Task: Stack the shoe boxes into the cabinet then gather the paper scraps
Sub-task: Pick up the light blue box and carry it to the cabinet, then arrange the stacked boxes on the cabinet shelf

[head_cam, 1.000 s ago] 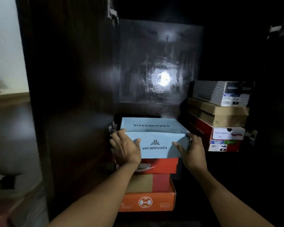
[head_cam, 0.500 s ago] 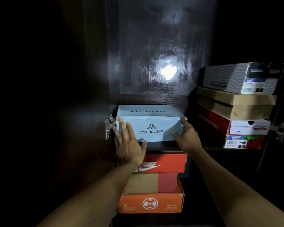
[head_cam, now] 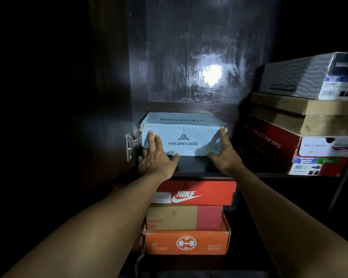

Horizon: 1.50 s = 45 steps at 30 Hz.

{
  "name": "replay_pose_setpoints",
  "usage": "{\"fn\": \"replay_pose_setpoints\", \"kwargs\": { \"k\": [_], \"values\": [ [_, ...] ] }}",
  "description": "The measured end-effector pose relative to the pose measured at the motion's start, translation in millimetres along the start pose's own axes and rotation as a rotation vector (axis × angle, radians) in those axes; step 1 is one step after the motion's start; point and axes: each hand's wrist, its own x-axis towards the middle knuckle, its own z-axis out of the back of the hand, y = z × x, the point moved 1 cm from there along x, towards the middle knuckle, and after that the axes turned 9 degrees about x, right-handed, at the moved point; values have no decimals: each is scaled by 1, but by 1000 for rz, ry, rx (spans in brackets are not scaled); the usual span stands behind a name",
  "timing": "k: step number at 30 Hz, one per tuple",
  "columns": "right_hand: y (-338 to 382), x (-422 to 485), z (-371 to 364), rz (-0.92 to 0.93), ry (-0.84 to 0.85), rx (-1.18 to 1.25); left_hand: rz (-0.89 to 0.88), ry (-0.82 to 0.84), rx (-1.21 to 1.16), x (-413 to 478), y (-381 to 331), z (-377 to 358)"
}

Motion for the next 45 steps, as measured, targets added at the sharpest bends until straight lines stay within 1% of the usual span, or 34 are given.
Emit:
{"fn": "replay_pose_setpoints", "kwargs": {
  "k": [4,7,9,11,15,17,19,22,25,28,31,34,37,39,42,45],
  "values": [
    [3,-6,0,13,-23,71,-16,-4,-62,-4,3,4],
    [9,-28,2,-12,-85,91,-25,66,-83,-16,3,12],
    [9,-48,4,-69,-64,123,-42,109,-58,-30,1,22],
    [13,-73,8,-82,2,76,-88,124,-7,-49,-1,34],
    [31,-133,30,-99,48,-54,-182,150,-30,-99,-3,61],
    [45,-170,49,-145,88,-112,-215,184,-76,-129,-3,71],
    [59,-200,66,-196,100,-151,-203,201,-145,-152,-5,73],
    [81,-272,106,-292,43,-214,-281,270,-220,-217,-25,77],
    [89,-347,147,-380,35,-273,-381,374,-286,-294,-49,78],
    [98,-418,193,-496,8,-363,-512,456,-257,-346,-71,75],
    [109,-483,235,-591,-151,-448,-622,531,-229,-379,-98,83],
    [117,-544,267,-735,-253,-514,-689,600,-318,-406,-135,99],
    [123,-583,292,-832,-288,-559,-784,654,-405,-433,-166,108],
    [129,-594,305,-848,-313,-592,-846,659,-383,-447,-179,107],
    [130,-607,316,-876,-364,-613,-886,657,-363,-459,-194,100],
    [121,-625,320,-914,-365,-612,-922,662,-337,-470,-208,93]
  ]
}}
